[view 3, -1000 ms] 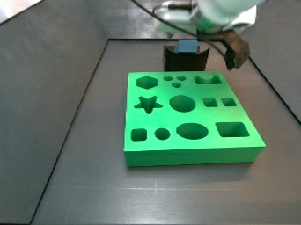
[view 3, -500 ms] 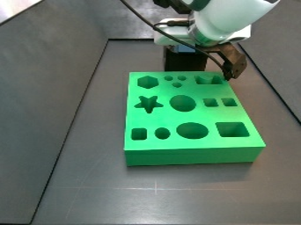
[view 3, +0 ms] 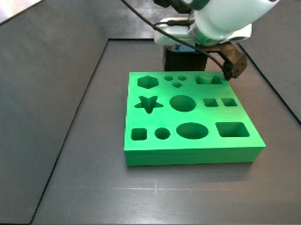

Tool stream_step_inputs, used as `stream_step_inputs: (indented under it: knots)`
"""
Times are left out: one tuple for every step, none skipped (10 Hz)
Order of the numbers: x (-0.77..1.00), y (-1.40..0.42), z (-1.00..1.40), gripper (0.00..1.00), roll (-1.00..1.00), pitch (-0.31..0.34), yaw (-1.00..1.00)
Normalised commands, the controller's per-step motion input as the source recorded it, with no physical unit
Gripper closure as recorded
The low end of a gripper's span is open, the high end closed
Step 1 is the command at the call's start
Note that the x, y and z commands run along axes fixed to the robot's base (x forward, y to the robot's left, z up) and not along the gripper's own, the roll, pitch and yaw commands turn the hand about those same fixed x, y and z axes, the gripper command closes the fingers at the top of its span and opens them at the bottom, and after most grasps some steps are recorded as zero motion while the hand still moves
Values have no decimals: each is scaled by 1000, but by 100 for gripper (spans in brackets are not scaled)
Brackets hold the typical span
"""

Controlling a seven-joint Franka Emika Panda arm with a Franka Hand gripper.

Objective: Pick up the rectangle object. Move up. Place the rectangle object on the fixture. Regrasp the rectangle object. Move to above the board. Insert the rectangle object.
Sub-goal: Move to above the board.

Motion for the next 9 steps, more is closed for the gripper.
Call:
stream_step_inputs:
  knots:
    - [-13, -55, 1000, 100, -90, 279, 379]
    - [-12, -57, 1000, 100, -101, 265, 371]
    - [-7, -57, 1000, 100, -95, 219, 361]
    - [-2, -54, 1000, 100, -55, 116, 338]
    - [0, -56, 1000, 100, -16, 15, 303]
    - [1, -55, 1000, 100, 0, -40, 256]
    - [4, -53, 1000, 100, 4, -74, 203]
    - [5, -53, 1000, 100, 6, -87, 151]
    - [4, -52, 1000, 100, 11, -87, 83]
